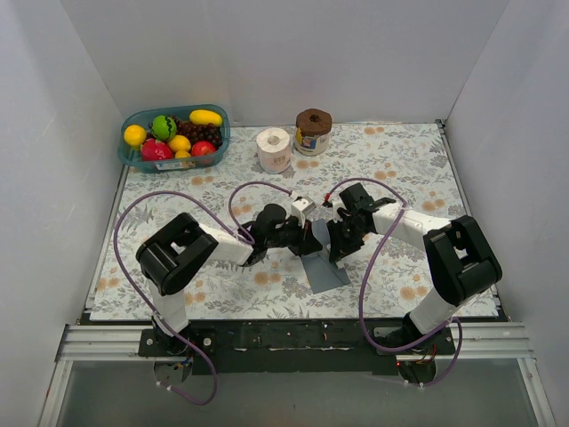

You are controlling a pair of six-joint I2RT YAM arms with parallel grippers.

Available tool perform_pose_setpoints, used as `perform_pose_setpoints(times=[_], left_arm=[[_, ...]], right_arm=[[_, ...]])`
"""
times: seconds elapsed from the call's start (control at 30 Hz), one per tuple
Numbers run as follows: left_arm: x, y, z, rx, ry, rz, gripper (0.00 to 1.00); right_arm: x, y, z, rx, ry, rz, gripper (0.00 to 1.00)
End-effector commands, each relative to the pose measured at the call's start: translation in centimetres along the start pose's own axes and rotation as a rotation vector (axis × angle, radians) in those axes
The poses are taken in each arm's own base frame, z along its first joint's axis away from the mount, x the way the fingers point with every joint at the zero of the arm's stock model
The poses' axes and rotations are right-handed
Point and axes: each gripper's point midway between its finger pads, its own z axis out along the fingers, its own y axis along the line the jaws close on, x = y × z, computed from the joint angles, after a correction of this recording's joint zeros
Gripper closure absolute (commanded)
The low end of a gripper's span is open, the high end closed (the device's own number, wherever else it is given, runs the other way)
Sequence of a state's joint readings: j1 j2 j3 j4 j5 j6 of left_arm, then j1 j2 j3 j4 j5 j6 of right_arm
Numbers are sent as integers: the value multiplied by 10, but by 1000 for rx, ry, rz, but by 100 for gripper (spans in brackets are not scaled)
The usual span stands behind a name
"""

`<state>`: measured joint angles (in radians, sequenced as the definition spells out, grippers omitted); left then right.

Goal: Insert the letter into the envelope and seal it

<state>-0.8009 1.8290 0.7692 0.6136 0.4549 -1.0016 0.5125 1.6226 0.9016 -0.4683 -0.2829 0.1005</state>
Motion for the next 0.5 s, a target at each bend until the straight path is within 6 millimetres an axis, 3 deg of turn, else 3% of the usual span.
perform_pose_setpoints(times=[0.0, 0.47], left_arm=[[-9, -5, 7, 32, -12, 25, 100], [7, 0, 17, 17, 49, 7, 100]], right_arm=[[9, -5, 11, 14, 38, -5, 99], [8, -4, 8, 15, 35, -11, 99]])
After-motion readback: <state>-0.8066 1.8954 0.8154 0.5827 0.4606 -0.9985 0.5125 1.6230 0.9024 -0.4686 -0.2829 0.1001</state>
